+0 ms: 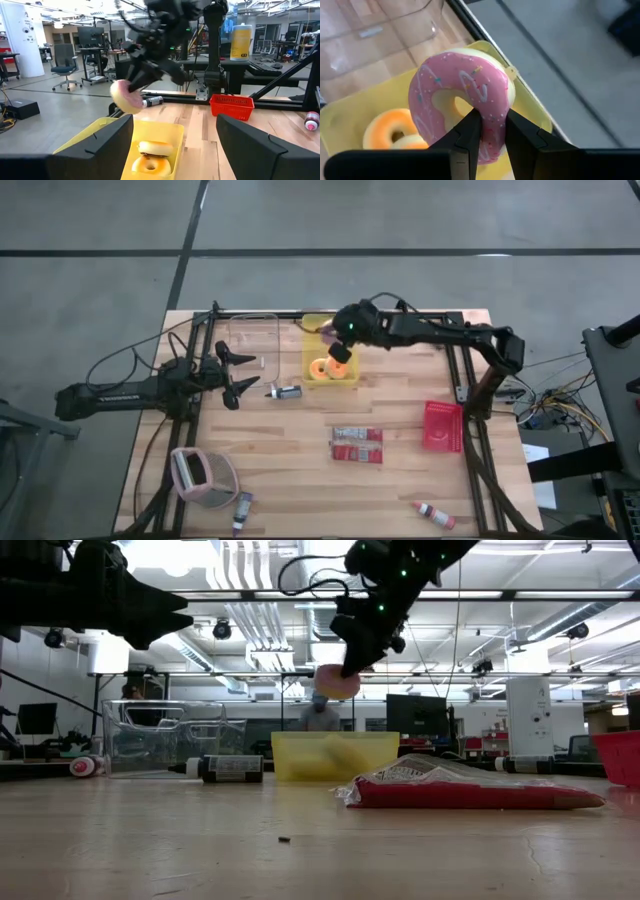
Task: Pick & Place Food Item
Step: Put the pink donut into the yellow bin, then put the pink food coloring bottle into the red bin
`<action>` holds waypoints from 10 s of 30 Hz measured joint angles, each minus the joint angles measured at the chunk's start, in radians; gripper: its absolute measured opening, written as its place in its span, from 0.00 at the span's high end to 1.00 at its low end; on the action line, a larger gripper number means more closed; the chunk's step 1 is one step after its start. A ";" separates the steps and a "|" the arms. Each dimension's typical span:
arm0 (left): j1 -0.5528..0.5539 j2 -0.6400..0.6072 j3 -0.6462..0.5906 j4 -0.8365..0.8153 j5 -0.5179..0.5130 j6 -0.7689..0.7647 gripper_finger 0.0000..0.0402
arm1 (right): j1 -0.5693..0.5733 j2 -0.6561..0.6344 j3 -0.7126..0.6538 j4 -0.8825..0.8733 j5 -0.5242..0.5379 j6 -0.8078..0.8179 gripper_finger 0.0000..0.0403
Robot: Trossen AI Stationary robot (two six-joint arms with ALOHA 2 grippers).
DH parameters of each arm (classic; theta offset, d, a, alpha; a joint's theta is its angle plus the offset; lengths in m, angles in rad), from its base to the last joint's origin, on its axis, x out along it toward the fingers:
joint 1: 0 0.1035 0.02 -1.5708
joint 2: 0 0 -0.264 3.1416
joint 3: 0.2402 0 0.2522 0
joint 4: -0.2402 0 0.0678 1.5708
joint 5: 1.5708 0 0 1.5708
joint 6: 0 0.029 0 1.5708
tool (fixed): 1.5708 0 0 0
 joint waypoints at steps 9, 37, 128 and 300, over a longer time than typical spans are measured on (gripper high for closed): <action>0.000 0.000 0.000 0.000 0.000 0.000 0.28 | -0.128 0.087 0.003 0.030 -0.208 0.052 0.81; 0.000 0.000 0.000 0.000 0.000 0.000 0.28 | -0.166 0.336 0.012 0.070 -0.247 0.052 0.81; 0.000 0.000 0.000 0.000 0.000 0.000 0.28 | 0.270 0.071 -0.005 0.079 -0.227 -0.189 0.50; 0.000 0.007 0.000 -0.007 -0.001 0.000 0.28 | 1.309 -0.085 -0.558 0.092 -0.355 1.700 0.50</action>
